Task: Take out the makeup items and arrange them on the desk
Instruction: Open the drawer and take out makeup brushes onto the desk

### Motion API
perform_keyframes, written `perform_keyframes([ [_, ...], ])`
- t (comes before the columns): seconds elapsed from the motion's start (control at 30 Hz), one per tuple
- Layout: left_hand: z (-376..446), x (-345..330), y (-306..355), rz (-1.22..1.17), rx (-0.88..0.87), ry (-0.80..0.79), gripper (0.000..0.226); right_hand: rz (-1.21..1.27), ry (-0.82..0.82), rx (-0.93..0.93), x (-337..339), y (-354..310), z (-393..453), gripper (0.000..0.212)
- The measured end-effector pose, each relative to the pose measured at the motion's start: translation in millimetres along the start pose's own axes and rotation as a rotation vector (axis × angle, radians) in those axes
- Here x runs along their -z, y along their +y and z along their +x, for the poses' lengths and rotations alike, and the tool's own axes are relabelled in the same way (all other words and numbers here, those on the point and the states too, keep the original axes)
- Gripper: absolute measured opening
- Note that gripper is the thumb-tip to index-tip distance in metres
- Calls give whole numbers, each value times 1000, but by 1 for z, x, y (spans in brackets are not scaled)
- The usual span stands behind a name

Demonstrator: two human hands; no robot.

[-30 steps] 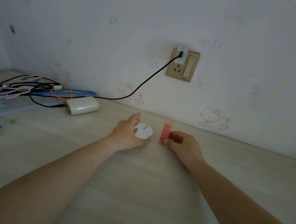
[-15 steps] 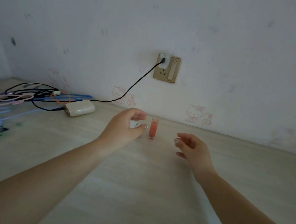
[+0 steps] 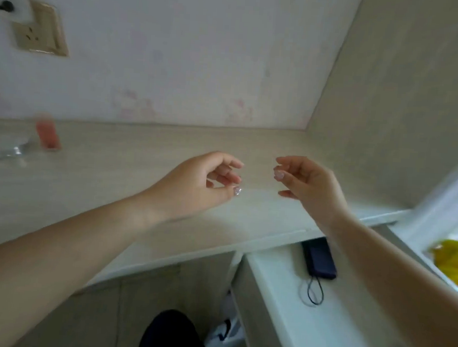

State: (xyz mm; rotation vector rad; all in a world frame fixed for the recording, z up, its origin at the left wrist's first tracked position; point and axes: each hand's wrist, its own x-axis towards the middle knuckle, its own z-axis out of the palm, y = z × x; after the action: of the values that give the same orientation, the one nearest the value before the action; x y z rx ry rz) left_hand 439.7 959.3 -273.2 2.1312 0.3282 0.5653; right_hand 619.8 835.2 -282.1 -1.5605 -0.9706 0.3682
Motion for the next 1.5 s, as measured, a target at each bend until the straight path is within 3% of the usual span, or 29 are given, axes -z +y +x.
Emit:
perform_keyframes([
  [0.2,19,-118,35,30,-41,-327,24,-193,111,-125,128,38,-76,28],
  [0.3,20,-163,43,38,-39,-429,24,-350,54,-173,169,59,-103,36],
  [0.4,19,-214,43,68,1,-542,29,-666,-129,-246,204,81,-125,29],
  [0.53,17,-270,29,200,84,-702,38,-1139,-562,-338,218,110,-140,42],
  [0.7,15,-314,9,354,172,-797,45,-1397,-918,-398,212,140,-146,47],
  [0.87,3,-344,-5,595,225,-938,52,-1525,-1140,-367,204,155,-145,46],
  [1.03,-14,-357,-12,767,185,-1016,51,-1586,-1240,-292,205,171,-146,31],
  [1.2,-18,-361,-19,806,190,-1078,29,-1609,-1258,-264,204,180,-142,30],
  [1.5,-10,-359,-28,742,242,-1128,31,-1596,-1390,-271,199,196,-140,26],
])
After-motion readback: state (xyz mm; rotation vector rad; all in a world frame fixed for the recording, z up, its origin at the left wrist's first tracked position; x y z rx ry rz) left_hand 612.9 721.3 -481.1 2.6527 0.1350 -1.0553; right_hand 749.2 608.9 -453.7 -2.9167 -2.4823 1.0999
